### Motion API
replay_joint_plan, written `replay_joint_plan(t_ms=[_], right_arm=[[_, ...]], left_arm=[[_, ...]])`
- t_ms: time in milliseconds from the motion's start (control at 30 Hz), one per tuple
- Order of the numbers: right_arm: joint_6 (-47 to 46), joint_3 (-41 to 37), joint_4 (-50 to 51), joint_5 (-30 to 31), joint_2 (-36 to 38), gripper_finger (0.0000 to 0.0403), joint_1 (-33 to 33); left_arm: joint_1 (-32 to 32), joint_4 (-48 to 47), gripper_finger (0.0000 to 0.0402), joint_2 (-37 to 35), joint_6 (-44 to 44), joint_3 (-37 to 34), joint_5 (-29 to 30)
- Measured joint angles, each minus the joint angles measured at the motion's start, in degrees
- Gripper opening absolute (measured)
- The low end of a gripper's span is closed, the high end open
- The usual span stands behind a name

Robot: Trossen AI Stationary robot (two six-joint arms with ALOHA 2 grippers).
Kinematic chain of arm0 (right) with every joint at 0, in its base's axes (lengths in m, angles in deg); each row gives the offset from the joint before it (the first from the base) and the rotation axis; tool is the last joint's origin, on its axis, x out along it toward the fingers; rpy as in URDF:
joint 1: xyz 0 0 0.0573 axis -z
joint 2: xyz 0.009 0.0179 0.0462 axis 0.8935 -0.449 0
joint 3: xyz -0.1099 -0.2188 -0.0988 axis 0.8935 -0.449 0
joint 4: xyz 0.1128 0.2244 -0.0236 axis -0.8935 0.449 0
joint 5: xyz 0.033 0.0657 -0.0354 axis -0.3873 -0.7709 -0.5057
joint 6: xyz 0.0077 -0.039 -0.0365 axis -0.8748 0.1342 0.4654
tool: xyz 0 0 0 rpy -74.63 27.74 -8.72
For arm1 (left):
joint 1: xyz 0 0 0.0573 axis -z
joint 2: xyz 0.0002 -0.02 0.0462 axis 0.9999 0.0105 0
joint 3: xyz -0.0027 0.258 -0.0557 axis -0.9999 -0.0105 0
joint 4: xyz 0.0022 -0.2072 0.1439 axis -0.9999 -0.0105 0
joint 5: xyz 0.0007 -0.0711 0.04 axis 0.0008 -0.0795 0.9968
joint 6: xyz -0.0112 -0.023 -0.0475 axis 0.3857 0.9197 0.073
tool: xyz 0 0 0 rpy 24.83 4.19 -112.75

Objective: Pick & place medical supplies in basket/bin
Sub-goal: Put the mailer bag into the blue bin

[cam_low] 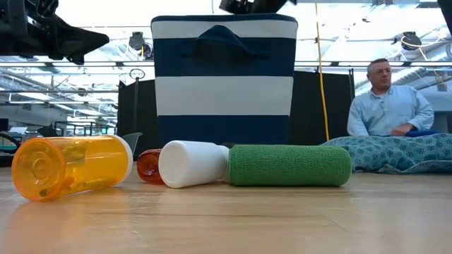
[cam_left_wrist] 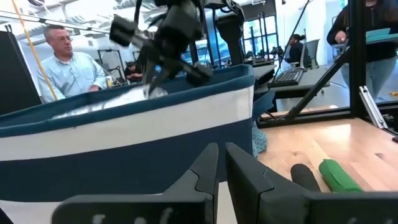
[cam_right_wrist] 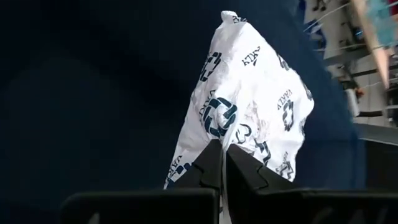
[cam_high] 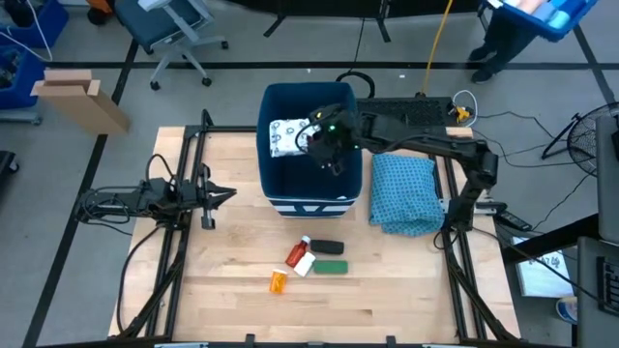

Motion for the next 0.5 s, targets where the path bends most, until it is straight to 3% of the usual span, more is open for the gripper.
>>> replay_joint_plan(t_ms=[233, 500], right_arm=[[-4.32, -9.22, -8.70, -0.23, -0.59, 0.0000, 0.29], [-6.01, -13.63, -9.63, -0.43, -0.57, 0.0000, 0.35]], left_arm=[[0.00, -0.31, 0.0033, 0.01, 0.00, 0.00, 0.02], [0.00, -0.27, 0.0033, 0.01, -0.22, 0.00, 0.02]])
